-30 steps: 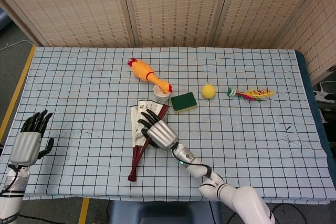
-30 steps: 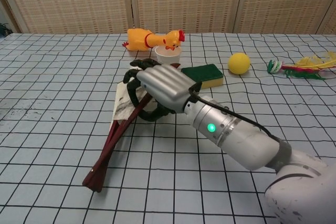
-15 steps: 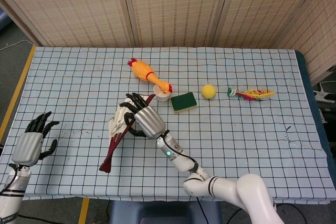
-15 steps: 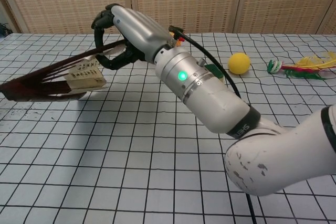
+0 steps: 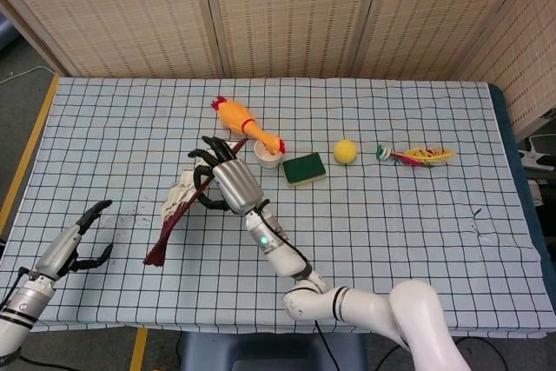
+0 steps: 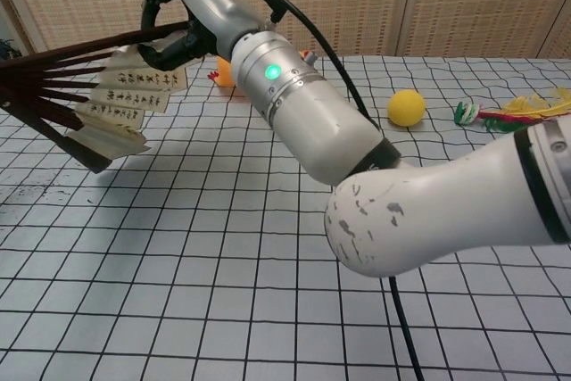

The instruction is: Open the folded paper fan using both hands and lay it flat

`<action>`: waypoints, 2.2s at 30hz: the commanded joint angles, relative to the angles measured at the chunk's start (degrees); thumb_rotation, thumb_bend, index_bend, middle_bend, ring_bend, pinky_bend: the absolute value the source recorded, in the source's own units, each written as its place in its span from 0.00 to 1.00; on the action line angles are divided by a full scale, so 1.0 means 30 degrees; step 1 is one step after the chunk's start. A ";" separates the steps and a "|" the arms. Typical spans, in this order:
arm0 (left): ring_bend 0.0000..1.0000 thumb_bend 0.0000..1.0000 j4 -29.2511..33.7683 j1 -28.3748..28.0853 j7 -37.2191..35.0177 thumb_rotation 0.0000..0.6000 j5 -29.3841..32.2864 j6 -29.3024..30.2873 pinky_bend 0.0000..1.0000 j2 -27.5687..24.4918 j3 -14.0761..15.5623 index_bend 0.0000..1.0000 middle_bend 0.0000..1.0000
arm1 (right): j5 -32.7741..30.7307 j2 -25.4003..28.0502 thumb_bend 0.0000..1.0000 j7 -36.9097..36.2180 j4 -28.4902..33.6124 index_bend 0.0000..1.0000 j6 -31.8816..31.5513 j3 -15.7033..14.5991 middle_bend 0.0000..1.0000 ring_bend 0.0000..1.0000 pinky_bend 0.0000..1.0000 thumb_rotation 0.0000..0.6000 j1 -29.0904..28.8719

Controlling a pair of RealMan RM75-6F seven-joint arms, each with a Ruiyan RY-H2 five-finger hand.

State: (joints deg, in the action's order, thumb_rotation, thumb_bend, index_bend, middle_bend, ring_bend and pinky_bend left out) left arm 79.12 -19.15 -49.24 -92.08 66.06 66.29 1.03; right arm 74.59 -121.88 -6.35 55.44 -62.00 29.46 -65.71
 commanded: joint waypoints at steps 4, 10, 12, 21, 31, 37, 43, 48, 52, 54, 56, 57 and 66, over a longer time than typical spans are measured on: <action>0.00 0.44 0.0175 -0.0389 -0.1315 1.00 -0.1379 0.0789 0.09 -0.0292 0.0794 0.00 0.00 | -0.0794 -0.0487 0.79 -0.0233 -0.0432 0.84 0.0273 0.0626 0.22 0.00 0.05 1.00 -0.0507; 0.00 0.43 0.0620 0.0308 0.3006 1.00 0.0254 0.2009 0.09 0.2063 -0.0281 0.00 0.00 | -0.1383 -0.0957 0.79 -0.0621 -0.0805 0.84 0.0289 0.1318 0.22 0.00 0.05 1.00 -0.1093; 0.00 0.43 0.0148 0.0491 0.4248 1.00 0.1014 0.2515 0.08 0.3192 -0.0870 0.00 0.00 | -0.1541 -0.1042 0.79 -0.0658 -0.0816 0.84 0.0358 0.1364 0.22 0.00 0.05 1.00 -0.1181; 0.00 0.43 -0.1712 0.0171 0.6017 1.00 0.3031 0.2974 0.08 0.6548 -0.2625 0.00 0.00 | -0.2157 -0.1449 0.79 -0.0562 -0.1458 0.84 0.0309 0.1797 0.22 0.00 0.05 1.00 -0.1649; 0.00 0.44 -0.1423 0.0069 0.5325 1.00 0.3007 0.2556 0.08 0.7241 -0.2387 0.00 0.00 | -0.2360 -0.1804 0.79 -0.1341 -0.2552 0.84 0.0311 0.2088 0.22 0.00 0.05 1.00 -0.2265; 0.00 0.43 -0.1237 -0.0191 0.5842 1.00 0.3483 0.2764 0.08 0.7953 -0.3113 0.00 0.00 | -0.2352 -0.2023 0.79 -0.1729 -0.2781 0.84 0.0195 0.1982 0.22 0.00 0.05 1.00 -0.2393; 0.00 0.43 -0.1846 -0.0752 0.6715 1.00 0.4368 0.2277 0.07 0.9073 -0.3875 0.00 0.00 | -0.2386 -0.2128 0.79 -0.1834 -0.2916 0.84 0.0162 0.1927 0.22 0.00 0.05 1.00 -0.2501; 0.00 0.43 -0.2529 -0.0805 0.6711 1.00 0.4744 0.2747 0.07 0.9973 -0.4390 0.05 0.00 | -0.2375 -0.2118 0.79 -0.2024 -0.3140 0.84 0.0166 0.1889 0.22 0.00 0.05 1.00 -0.2541; 0.00 0.46 -0.2953 -0.0650 0.6419 1.00 0.5237 0.3526 0.10 1.0671 -0.5081 0.35 0.00 | -0.2281 -0.1927 0.79 -0.2233 -0.3174 0.84 0.0063 0.1800 0.22 0.00 0.05 1.00 -0.2409; 0.00 0.49 -0.3189 -0.0694 0.6474 1.00 0.5391 0.3608 0.11 1.0858 -0.5288 0.48 0.02 | -0.2225 -0.1793 0.79 -0.2287 -0.3137 0.84 -0.0007 0.1733 0.22 0.00 0.05 1.00 -0.2303; 0.00 0.51 -0.3436 -0.0740 0.6578 1.00 0.5474 0.3542 0.11 1.0997 -0.5329 0.54 0.06 | -0.2173 -0.1600 0.79 -0.2329 -0.2993 0.84 -0.0079 0.1642 0.22 0.00 0.05 1.00 -0.2135; 0.00 0.52 -0.3611 -0.0774 0.6771 1.00 0.5479 0.3496 0.11 1.1052 -0.5300 0.55 0.09 | -0.2127 -0.1470 0.79 -0.2321 -0.2882 0.84 -0.0148 0.1577 0.22 0.00 0.05 1.00 -0.2023; 0.00 0.52 -0.4305 -0.0798 0.6783 1.00 0.5635 0.3504 0.11 1.0976 -0.5578 0.55 0.12 | -0.1283 0.0161 0.79 -0.1939 -0.0988 0.84 -0.1192 0.0531 0.22 0.00 0.05 1.00 -0.0481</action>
State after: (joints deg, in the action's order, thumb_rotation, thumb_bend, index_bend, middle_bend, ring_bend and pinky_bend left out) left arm 66.33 -21.58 -28.80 -75.28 76.56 99.35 -15.57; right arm 70.09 -122.42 -12.62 51.38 -64.79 31.82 -68.14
